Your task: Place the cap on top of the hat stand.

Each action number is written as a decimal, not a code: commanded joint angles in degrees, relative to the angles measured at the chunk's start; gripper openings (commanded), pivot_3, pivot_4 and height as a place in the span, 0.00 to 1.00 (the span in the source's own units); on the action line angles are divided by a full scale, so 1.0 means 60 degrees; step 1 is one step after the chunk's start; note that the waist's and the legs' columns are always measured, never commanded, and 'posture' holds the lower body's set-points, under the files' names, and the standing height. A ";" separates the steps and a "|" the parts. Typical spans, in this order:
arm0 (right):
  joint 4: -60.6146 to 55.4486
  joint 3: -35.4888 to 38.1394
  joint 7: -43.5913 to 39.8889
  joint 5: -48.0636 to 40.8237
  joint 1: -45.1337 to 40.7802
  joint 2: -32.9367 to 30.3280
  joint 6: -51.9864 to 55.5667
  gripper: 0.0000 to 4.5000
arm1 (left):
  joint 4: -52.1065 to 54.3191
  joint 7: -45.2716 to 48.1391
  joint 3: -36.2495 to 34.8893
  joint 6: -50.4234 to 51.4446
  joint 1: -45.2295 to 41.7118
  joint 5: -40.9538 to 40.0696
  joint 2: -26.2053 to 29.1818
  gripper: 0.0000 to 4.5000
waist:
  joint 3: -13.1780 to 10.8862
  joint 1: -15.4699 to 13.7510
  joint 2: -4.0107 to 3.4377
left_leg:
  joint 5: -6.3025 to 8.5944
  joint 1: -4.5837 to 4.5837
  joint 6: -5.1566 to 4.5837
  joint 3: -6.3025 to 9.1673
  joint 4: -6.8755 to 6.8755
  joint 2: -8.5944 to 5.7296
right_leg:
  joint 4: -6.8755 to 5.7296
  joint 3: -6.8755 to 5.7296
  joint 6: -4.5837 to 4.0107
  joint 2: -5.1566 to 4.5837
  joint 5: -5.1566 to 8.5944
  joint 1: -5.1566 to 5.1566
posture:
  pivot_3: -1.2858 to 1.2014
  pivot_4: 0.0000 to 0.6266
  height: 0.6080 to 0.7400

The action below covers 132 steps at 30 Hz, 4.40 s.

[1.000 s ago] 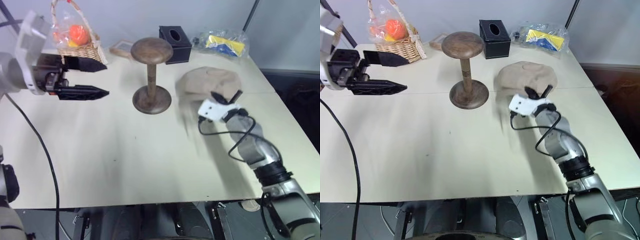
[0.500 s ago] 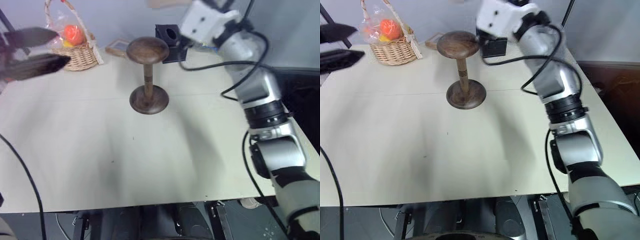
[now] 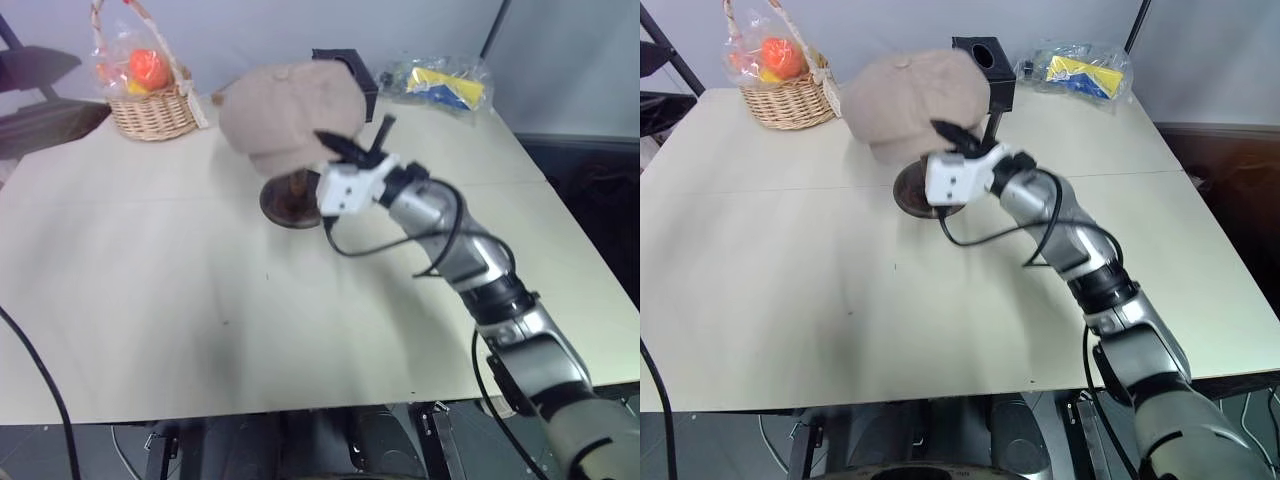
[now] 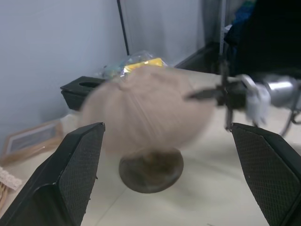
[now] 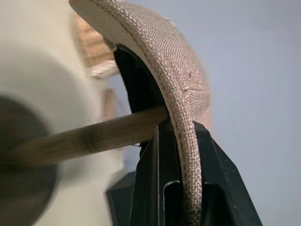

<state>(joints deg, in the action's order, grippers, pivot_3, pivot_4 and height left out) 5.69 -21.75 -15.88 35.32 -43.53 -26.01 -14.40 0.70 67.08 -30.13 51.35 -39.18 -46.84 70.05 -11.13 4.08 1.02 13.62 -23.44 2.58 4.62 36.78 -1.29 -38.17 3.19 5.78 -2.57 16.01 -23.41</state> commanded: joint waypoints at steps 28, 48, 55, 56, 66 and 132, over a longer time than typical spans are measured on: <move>-0.0755 0.0257 -0.0499 -0.0012 0.1055 -0.0475 -0.0379 0.99 | 0.0069 0.0628 0.1373 -0.1317 0.0333 0.0494 -0.0069 1.00 | -0.0001 -0.0027 0.0001 | -0.0005 0.0003 0.0009 -0.0002 0.0001 0.0006 | -0.0002 -0.0003 -0.0001 0.0003 0.0001 0.0008 | 0.52 0.24 1.00; -0.2173 0.4189 -0.9593 -1.1874 0.0801 -0.5516 0.6198 0.99 | 0.4422 -0.0341 -0.1562 -0.1801 0.6758 0.1345 -0.1562 1.00 | -0.0019 -0.0275 -0.0018 | 0.0000 0.0022 0.0002 0.0007 0.0004 0.0028 | 0.0032 -0.0005 -0.0027 -0.0043 0.0010 0.0045 | 0.52 0.24 1.00; -0.1907 0.4702 -1.0602 -1.3176 -0.0218 -0.6097 0.8293 0.99 | 0.6294 -0.4158 0.2157 -0.4850 0.7563 0.5727 -0.3935 1.00 | -0.0016 -0.0517 -0.0028 | 0.0004 0.0012 -0.0002 0.0000 -0.0003 0.0017 | 0.0072 -0.0002 -0.0025 -0.0063 -0.0002 0.0049 | 0.52 0.24 1.00; -0.1887 0.4741 -1.0641 -1.3295 -0.0363 -0.6139 0.8541 0.99 | 0.6291 -0.4544 0.2592 -0.5190 0.7562 0.6265 -0.4151 1.00 | -0.0015 -0.0536 -0.0031 | 0.0004 0.0012 -0.0002 -0.0003 -0.0001 0.0018 | 0.0078 0.0001 -0.0045 -0.0058 0.0002 0.0050 | 0.52 0.24 1.00; -0.1863 0.4692 -1.0702 -1.3227 -0.0988 -0.6839 0.9983 0.99 | 0.3518 -0.9067 0.5959 -0.9665 0.5740 1.2333 -0.5924 1.00 | -0.0004 -0.0608 -0.0043 | 0.0006 -0.0001 -0.0007 -0.0015 -0.0001 0.0012 | 0.0118 0.0000 -0.0034 -0.0062 -0.0011 0.0058 | 0.52 0.24 1.00; -0.1556 0.5339 -0.9351 -1.1372 -0.0113 -0.6831 0.8245 1.00 | -0.0567 -0.9572 0.7174 -1.4019 0.1600 1.3601 -0.5356 0.18 | 0.0002 -0.0576 -0.0060 | 0.0012 -0.0012 -0.0019 -0.0035 0.0010 0.0002 | 0.0103 -0.0006 0.0012 -0.0038 -0.0035 0.0050 | 0.52 0.24 1.00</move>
<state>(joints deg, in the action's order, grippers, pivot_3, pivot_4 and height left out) -2.57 7.85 -72.30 -32.75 -43.22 -66.46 35.84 -5.33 9.15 14.33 -33.89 -29.77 36.52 38.43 -11.12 0.62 0.66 13.69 -23.51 2.46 4.39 36.84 -1.28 -37.55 3.15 5.85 -2.80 15.80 -23.10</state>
